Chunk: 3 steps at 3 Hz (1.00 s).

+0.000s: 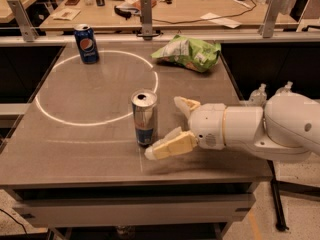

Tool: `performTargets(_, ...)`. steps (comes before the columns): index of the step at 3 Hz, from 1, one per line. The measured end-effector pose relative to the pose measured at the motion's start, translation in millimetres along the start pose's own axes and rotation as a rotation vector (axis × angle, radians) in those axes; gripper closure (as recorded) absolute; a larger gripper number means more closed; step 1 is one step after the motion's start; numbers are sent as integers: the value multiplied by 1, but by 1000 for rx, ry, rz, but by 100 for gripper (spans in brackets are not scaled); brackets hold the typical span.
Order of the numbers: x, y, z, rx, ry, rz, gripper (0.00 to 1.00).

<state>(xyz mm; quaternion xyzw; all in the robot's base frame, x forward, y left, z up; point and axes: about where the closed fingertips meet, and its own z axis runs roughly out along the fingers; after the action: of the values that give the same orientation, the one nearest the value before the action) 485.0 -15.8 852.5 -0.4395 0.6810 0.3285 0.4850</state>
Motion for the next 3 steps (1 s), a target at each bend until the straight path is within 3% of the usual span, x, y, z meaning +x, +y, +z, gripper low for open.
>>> performTargets(1, -15, -6, 9, -13, -44, -29, 0)
performTargets(2, -30, -1, 21, -56, -81, -53, 14)
performTargets(3, -46, 13, 34, -119, -109, -68, 35)
